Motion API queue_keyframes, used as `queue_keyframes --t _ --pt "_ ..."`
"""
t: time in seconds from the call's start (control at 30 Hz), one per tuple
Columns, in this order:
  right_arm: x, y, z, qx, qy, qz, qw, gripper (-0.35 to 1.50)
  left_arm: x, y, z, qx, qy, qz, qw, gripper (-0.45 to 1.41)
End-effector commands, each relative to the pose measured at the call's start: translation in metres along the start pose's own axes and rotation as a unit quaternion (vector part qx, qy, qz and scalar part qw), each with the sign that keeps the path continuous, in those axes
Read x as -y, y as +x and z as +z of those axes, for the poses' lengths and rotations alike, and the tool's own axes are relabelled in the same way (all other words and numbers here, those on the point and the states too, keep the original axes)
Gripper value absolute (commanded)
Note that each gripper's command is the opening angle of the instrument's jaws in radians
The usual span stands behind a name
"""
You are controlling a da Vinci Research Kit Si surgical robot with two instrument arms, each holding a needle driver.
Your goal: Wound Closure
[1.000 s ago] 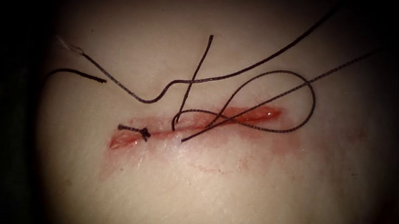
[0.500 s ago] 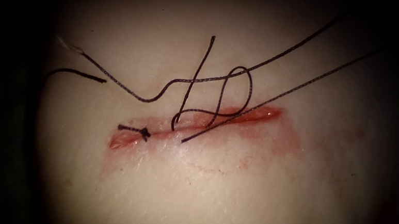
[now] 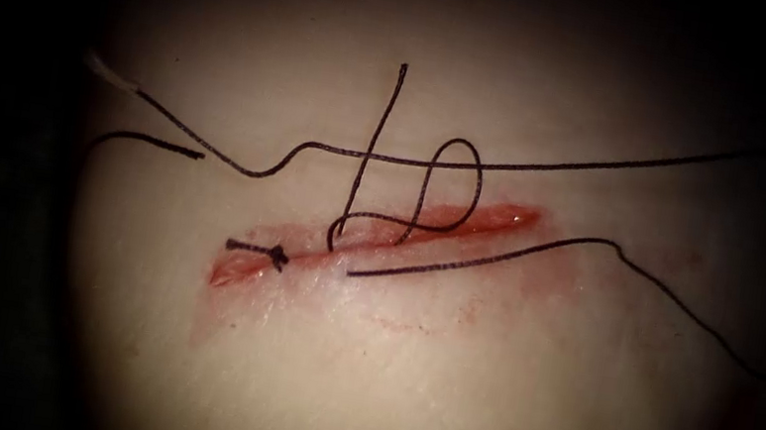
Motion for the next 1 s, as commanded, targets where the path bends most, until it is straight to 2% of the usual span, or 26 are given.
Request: queue_keyframes --t 0.03,0.07,0.1,0.13,0.23,0.27,0.3,0.4,0.53,0.63,0.67,0.7,0.73,0.77,0.8,0.83,0.87,0.93,0.97,1.0 --pt "0.0036 0.0004 0.0049 -0.002 0.040 0.007 0.999 1.11 0.0006 -0.0003 0.0007 0.000 0.002 0.002 1.000 -0.45" --pt "0.0061 0.0004 0.0084 -0.005 0.085 0.009 0.996 0.73 0.0008 -0.0003 0.0006 -0.002 0.004 0.003 1.000 -0.45" --pt "0.0086 0.0007 0.0129 -0.002 0.135 -0.002 0.991 0.54 0.0009 -0.0003 0.0006 -0.004 0.006 0.006 1.000 -0.45" --pt "0.0086 0.0007 0.0129 -0.002 0.135 -0.002 0.991 0.54 0.0009 -0.0003 0.0006 -0.004 0.006 0.006 1.000 -0.45" --pt "0.0108 0.0020 0.0177 -0.021 0.158 -0.016 0.987 0.54 0.0008 -0.0002 0.0005 -0.012 0.012 0.008 1.000 -0.45" --pt "0.0111 0.0025 0.0185 -0.030 0.167 -0.016 0.985 0.46 0.0008 -0.0002 0.0004 -0.013 0.012 0.008 1.000 -0.45" --pt "0.0119 0.0036 0.0198 -0.035 0.181 0.004 0.983 0.19 0.0008 0.0001 0.0002 -0.016 0.016 0.010 1.000 -0.45" --pt "0.0131 0.0043 0.0206 -0.034 0.169 -0.007 0.985 0.12 0.0006 0.0005 -0.0001 -0.023 0.022 0.013 0.999 -0.45" --pt "0.0138 0.0045 0.0220 -0.031 0.190 -0.033 0.981 -0.01 0.0003 0.0009 -0.0005 -0.026 0.024 0.010 0.999 -0.45" --pt "0.0133 0.0045 0.0234 -0.033 0.190 -0.047 0.980 -0.01 0.0001 0.0009 -0.0005 -0.021 0.020 0.009 1.000 -0.45" --pt "0.0131 0.0045 0.0236 -0.033 0.190 -0.051 0.980 0.05 0.0001 0.0009 -0.0005 -0.017 0.018 0.009 1.000 -0.45" --pt "0.0128 0.0040 0.0236 -0.035 0.186 -0.058 0.980 0.22 -0.0001 0.0008 -0.0005 -0.008 0.006 0.007 1.000 -0.45" --pt "0.0128 0.0040 0.0236 -0.035 0.186 -0.058 0.980 0.22 -0.0001 0.0008 -0.0005 -0.008 0.006 0.007 1.000 -0.45" --pt "0.0127 0.0037 0.0232 -0.027 0.185 -0.060 0.980 0.41 -0.0004 0.0008 -0.0006 -0.001 -0.012 0.006 1.000 -0.45" --pt "0.0127 0.0037 0.0232 -0.027 0.185 -0.060 0.980 0.41 -0.0004 0.0008 -0.0006 -0.001 -0.012 0.006 1.000 -0.45" --pt "0.0126 0.0036 0.0229 -0.024 0.186 -0.061 0.980 0.51 -0.0005 0.0009 -0.0007 0.007 -0.025 0.014 1.000 -0.45" --pt "0.0126 0.0036 0.0226 -0.017 0.187 -0.059 0.981 0.54 -0.0007 0.0009 -0.0009 0.018 -0.046 0.013 0.999 -0.45" --pt "0.0121 0.0042 0.0205 -0.003 0.184 -0.079 0.980 0.57 -0.0005 0.0003 -0.0012 0.094 -0.116 0.039 0.988 -0.45" --pt "0.0121 0.0042 0.0205 -0.003 0.184 -0.079 0.980 0.57 -0.0005 0.0003 -0.0012 0.094 -0.116 0.039 0.988 -0.45" --pt "0.0119 0.0046 0.0201 -0.004 0.181 -0.079 0.980 0.57 -0.0003 0.0000 -0.0012 0.118 -0.128 0.041 0.984 -0.45"
